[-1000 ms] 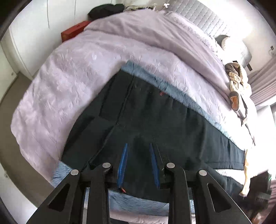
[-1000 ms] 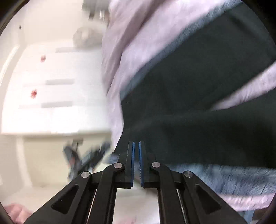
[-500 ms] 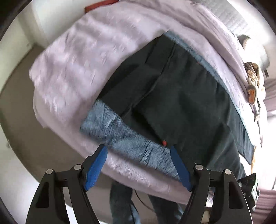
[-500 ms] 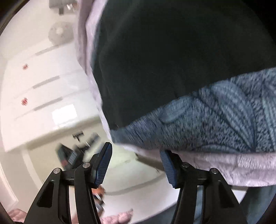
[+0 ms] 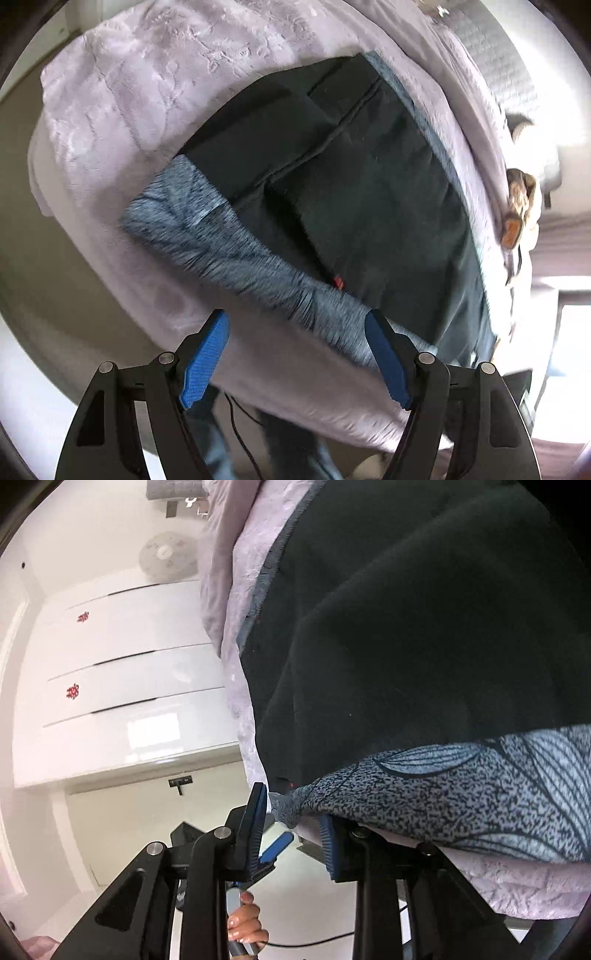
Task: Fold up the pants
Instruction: 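Close both grippers on the patterned waistband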
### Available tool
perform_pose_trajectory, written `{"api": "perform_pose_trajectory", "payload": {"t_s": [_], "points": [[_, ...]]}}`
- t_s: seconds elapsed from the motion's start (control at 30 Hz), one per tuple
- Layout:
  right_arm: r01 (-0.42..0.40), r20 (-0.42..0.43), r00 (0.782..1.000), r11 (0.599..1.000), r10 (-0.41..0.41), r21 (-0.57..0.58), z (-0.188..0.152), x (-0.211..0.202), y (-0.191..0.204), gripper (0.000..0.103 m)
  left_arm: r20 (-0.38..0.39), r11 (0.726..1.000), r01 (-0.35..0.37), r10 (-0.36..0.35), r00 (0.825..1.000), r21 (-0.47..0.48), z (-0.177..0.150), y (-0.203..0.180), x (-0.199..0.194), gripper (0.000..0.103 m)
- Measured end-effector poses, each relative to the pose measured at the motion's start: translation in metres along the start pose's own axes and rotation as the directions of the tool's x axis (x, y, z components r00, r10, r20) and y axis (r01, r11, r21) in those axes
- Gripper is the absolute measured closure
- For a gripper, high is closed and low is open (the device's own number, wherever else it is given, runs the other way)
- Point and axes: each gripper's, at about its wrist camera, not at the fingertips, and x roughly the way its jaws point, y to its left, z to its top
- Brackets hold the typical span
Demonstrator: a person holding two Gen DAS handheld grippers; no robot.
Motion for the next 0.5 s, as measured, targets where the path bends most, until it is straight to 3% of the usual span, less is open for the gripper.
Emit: {"api": "perform_pose_trajectory", "payload": {"t_s": [0.1,0.13,0.17,0.23,0.33,0.4,0.43,0.5], "points": [[0.01,-0.015,1.0,1.0,-0.01,0.004,0.002,0.007,0.0,0.073,0.011,1.0,0.002,-0.002,1.0,-0.03,0.009,-0.002,0.008,0.027],[0.013,-0.021,1.0,1.0,-0.013,0.006,0.0,0.005,-0.002,0.073,0.017,1.0,-0.004,0.004,1.0,-0.03,0.011,-0.003,0.01,0.033],[0.016,-0.027,1.0,1.0,-0.016,0.006,0.0,0.003,-0.005,0.073,0.021,1.0,-0.01,0.011,1.0,-0.025,0.013,-0.004,0.011,0.05],[0.025,-0.037,0.999,1.0,-0.025,0.013,-0.002,0.005,-0.014,0.073,0.014,0.999,-0.037,0.037,0.999,-0.005,0.018,-0.004,0.015,0.07],[0.068,-0.021,0.998,0.995,-0.066,0.069,0.0,0.018,-0.039,0.072,0.02,0.998,-0.069,0.068,0.997,0.016,0.022,0.0,0.018,0.092],[0.095,0.016,0.995,0.982,-0.098,0.161,0.001,0.013,-0.059,0.076,0.03,0.997,-0.068,0.067,0.997,0.027,0.022,-0.001,0.015,0.092],[0.097,0.036,0.994,0.977,-0.106,0.188,0.001,0.01,-0.063,0.1,0.037,0.997,-0.068,0.066,0.997,0.037,0.022,-0.005,0.01,0.092],[0.077,0.08,0.992,0.974,-0.096,0.212,0.004,0.001,-0.062,0.099,0.071,0.993,-0.077,0.07,0.995,0.089,0.025,-0.023,-0.005,0.092]]}}
